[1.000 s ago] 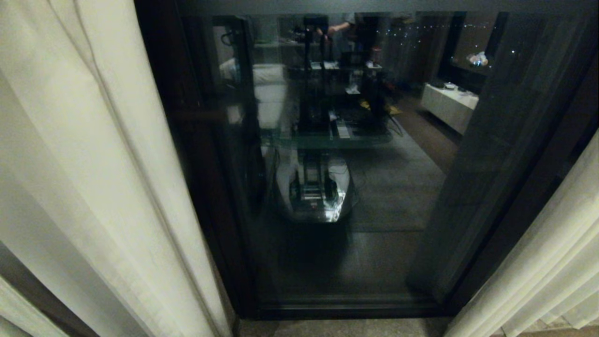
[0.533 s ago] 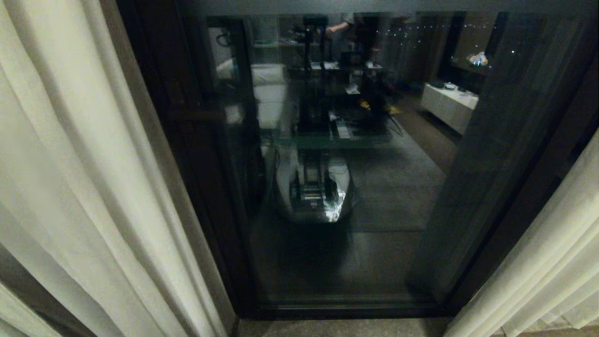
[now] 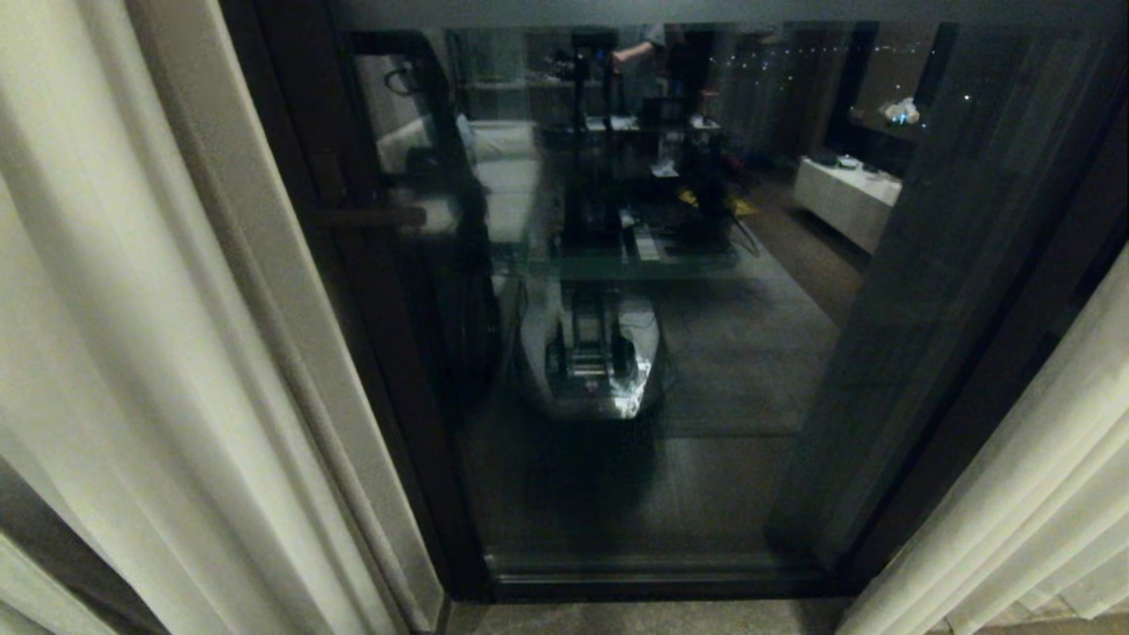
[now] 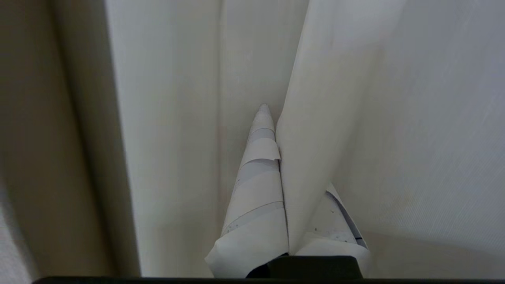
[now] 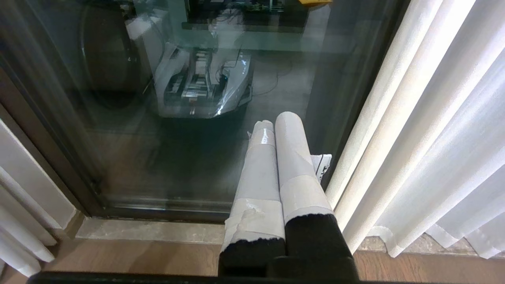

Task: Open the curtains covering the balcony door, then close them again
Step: Pull the inner curtains open on both sides

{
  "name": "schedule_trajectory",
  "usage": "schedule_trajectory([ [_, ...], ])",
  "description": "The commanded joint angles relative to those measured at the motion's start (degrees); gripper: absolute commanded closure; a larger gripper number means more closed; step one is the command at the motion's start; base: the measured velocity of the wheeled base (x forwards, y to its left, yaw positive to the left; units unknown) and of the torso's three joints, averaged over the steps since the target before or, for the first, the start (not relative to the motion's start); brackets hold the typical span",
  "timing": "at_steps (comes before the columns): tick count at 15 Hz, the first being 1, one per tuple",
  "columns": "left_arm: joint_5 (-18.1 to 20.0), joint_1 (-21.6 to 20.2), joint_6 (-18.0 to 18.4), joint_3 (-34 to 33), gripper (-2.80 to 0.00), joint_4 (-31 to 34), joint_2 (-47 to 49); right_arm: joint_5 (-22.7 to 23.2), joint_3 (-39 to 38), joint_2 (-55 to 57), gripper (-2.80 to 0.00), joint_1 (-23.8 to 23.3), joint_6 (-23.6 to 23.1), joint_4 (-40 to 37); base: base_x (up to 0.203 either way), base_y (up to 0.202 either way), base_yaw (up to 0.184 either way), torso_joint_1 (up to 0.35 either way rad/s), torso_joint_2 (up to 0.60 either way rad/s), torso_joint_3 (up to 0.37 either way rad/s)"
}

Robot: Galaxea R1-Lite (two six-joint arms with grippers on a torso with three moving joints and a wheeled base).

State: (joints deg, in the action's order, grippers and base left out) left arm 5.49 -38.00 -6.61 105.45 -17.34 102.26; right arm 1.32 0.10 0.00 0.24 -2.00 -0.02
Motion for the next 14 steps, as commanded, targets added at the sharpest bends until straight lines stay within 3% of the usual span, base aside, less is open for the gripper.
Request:
schedule_trajectory([
  [1,0.86,-2.18,-0.15,1.82,0.00,-0.06,4.02,0.00,-0.01,0.09,0.00,0.02,-0.02,0.00,0.000,0.000,0.000,0.000,0.00,0.000],
  [7,3.00,-8.43,-0.61,4.61,0.00,-0.11,8.53,0.00,-0.01,0.09,0.00,0.02,-0.02,0.02,0.000,0.000,0.000,0.000,0.00,0.000],
  [14,3.21,-12.62,-0.69,5.55,0.00,-0.24,11.36,0.00,-0.01,0.09,0.00,0.02,-0.02,0.02,0.000,0.000,0.000,0.000,0.00,0.000],
])
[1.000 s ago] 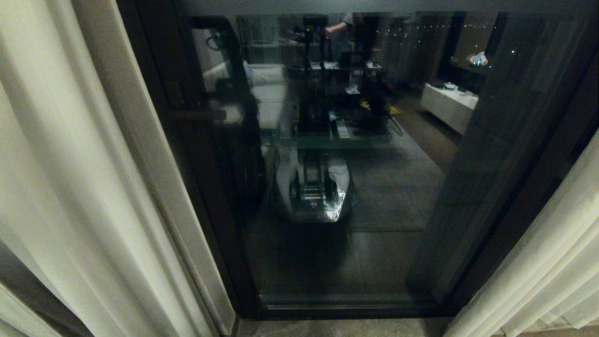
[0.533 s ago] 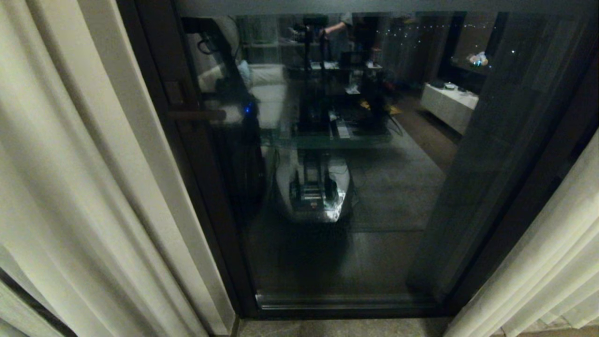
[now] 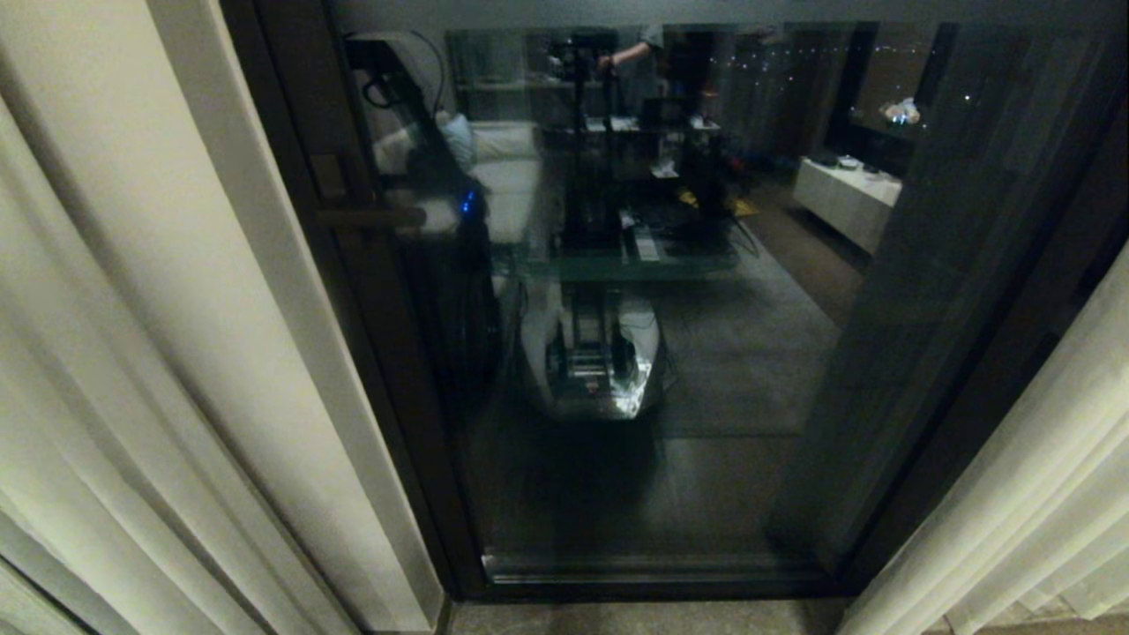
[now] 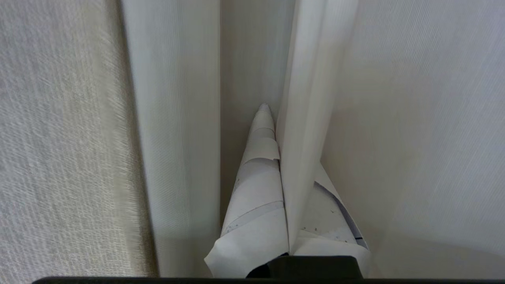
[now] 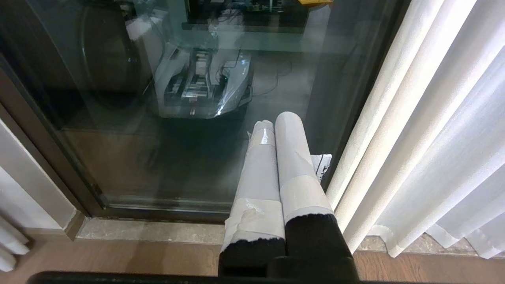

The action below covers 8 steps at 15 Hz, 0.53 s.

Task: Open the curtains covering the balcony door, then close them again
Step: Pull the inner curtains open on both sides

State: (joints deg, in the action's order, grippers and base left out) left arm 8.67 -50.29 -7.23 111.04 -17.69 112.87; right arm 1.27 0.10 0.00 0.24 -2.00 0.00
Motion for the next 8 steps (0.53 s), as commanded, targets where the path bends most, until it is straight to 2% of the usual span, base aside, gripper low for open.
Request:
schedule_trajectory([
  [1,0.04,-0.34,-0.06,-0.13,0.00,0.11,0.32,0.04,-0.01,0.09,0.00,0.02,-0.02,0.00,0.000,0.000,0.000,0.000,0.00,0.000],
  [8,0.04,0.95,0.02,-0.69,0.00,0.16,-5.10,0.04,-0.01,0.09,0.00,0.02,-0.02,0.00,0.000,0.000,0.000,0.000,0.00,0.000],
])
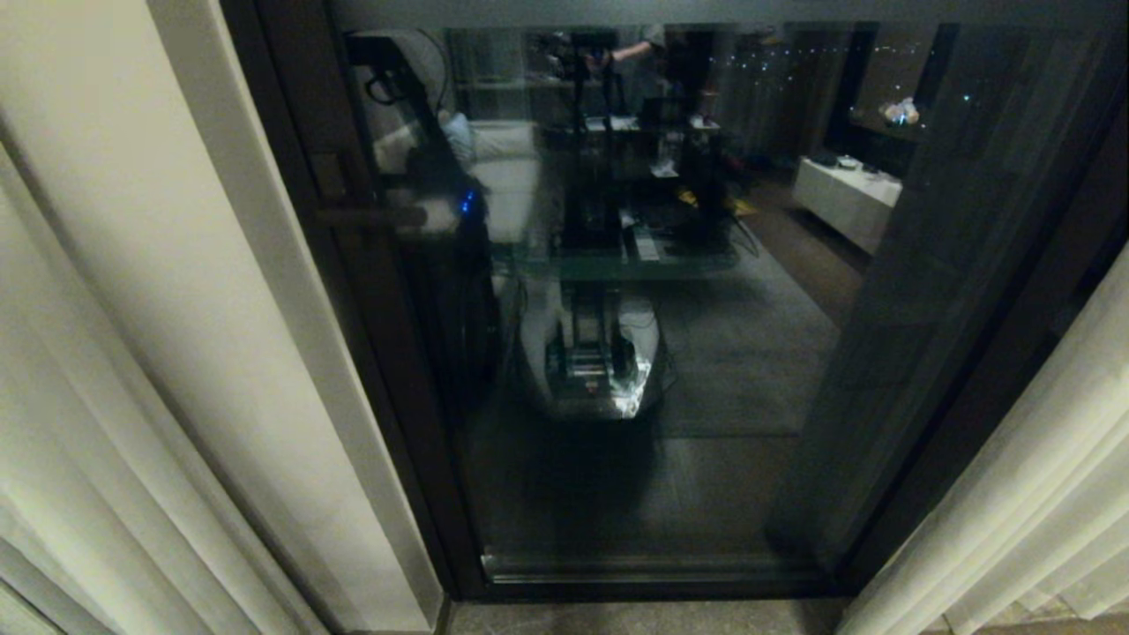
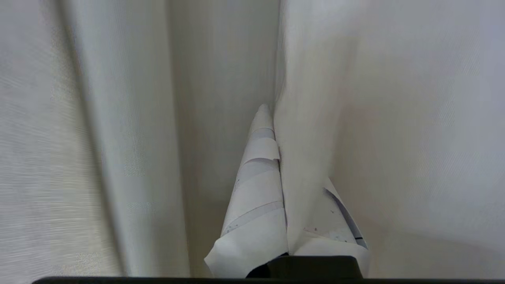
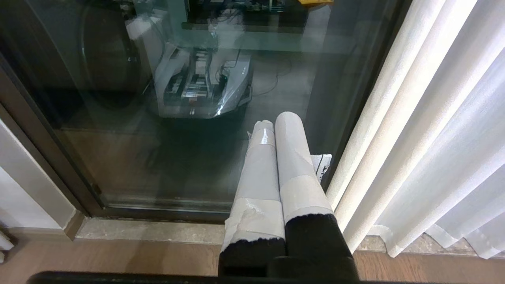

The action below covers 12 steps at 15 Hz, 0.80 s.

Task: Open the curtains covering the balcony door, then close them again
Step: Pull the inner curtains open on both sides

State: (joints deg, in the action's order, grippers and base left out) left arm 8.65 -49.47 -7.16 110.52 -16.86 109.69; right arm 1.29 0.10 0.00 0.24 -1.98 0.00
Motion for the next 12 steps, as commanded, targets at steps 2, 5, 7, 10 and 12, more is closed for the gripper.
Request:
schedule_trajectory([
  [2,0.50,0.16,-0.05,-0.22,0.00,-0.54,-3.24,0.03,-0.01,0.09,0.00,0.02,-0.04,0.00,0.000,0.000,0.000,0.000,0.00,0.000],
  [5,3.38,0.66,-0.14,-0.30,0.00,-0.46,-4.47,0.03,-0.01,0.09,0.00,0.02,-0.04,0.00,0.000,0.000,0.000,0.000,0.00,0.000],
  [7,3.54,0.78,-0.14,-1.04,0.00,-0.36,-5.42,0.03,-0.01,0.09,0.00,0.02,-0.04,0.00,0.000,0.000,0.000,0.000,0.00,0.000],
  [10,3.92,1.64,-0.16,-2.78,0.00,-0.01,-7.12,0.03,-0.01,0.09,0.00,0.02,-0.04,0.00,0.000,0.000,0.000,0.000,0.00,0.000],
  [12,3.92,2.13,-0.57,-4.49,-2.80,-0.02,-8.52,0.03,-0.01,0.09,0.00,0.02,-0.04,0.00,0.000,0.000,0.000,0.000,0.00,0.000],
])
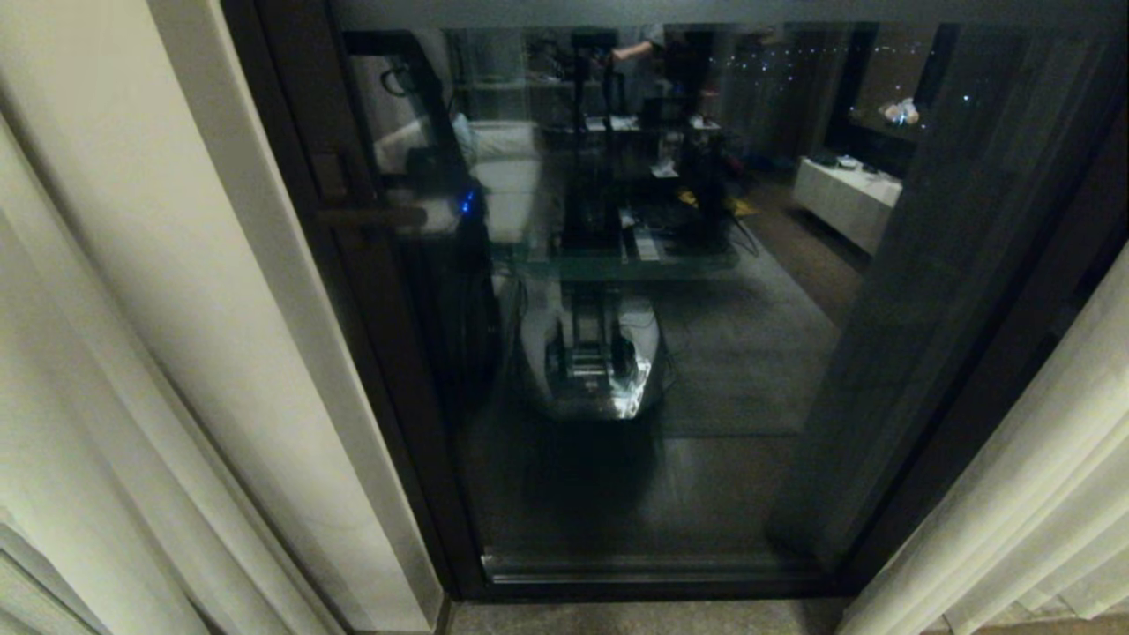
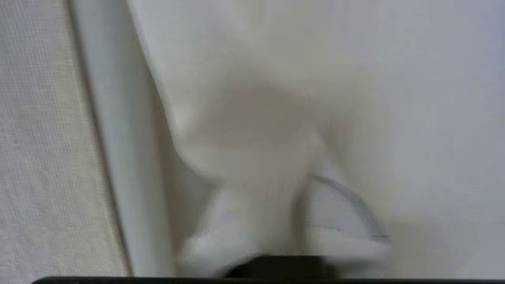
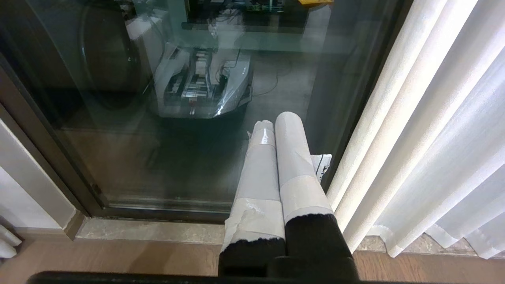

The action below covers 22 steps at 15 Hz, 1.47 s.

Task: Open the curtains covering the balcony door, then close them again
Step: Pull the inner curtains open on both sides

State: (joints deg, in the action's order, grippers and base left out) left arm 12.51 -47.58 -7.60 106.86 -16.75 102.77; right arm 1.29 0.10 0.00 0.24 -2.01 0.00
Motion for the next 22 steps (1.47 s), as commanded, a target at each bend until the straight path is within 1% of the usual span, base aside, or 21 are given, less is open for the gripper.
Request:
schedule_trajectory([
  [1,0.06,0.65,-0.14,-1.48,-2.80,-0.20,-2.15,0.03,-0.01,0.09,0.00,0.02,-0.01,0.00,0.000,0.000,0.000,0.000,0.00,0.000],
  [5,0.06,0.82,-0.34,-4.60,-2.80,-0.21,-5.40,0.03,-0.01,0.09,0.00,0.02,-0.01,0.00,0.000,0.000,0.000,0.000,0.00,0.000],
  [8,0.06,0.82,-0.40,-9.86,-2.80,-0.21,-10.18,0.03,-0.01,0.09,0.00,0.02,-0.01,0.00,0.000,0.000,0.000,0.000,0.00,0.000],
  [10,0.06,0.82,-0.40,-15.51,-2.80,-0.22,-15.01,0.03,-0.01,0.09,0.00,0.02,-0.01,0.00,0.000,0.000,0.000,0.000,0.00,0.000],
  [15,0.21,0.99,-0.40,-32.70,-2.80,-0.44,-28.61,0.03,-0.01,0.09,0.00,0.02,-0.01,-0.07,0.000,0.000,0.000,0.000,0.00,0.000],
  [18,0.09,2.68,-0.40,-41.22,-2.80,-0.39,-35.08,0.03,-0.01,0.09,0.00,0.02,-0.01,0.00,0.000,0.000,0.000,0.000,0.00,0.000],
  [19,0.12,2.94,-0.40,-42.77,0.00,-0.33,-36.28,0.03,-0.01,0.09,0.00,0.02,-0.01,0.00,0.000,0.000,0.000,0.000,0.00,0.000],
  [22,0.06,3.62,-0.40,-43.76,0.00,-0.24,-37.29,0.03,-0.01,0.09,0.00,0.02,-0.01,0.00,0.000,0.000,0.000,0.000,0.00,0.000],
])
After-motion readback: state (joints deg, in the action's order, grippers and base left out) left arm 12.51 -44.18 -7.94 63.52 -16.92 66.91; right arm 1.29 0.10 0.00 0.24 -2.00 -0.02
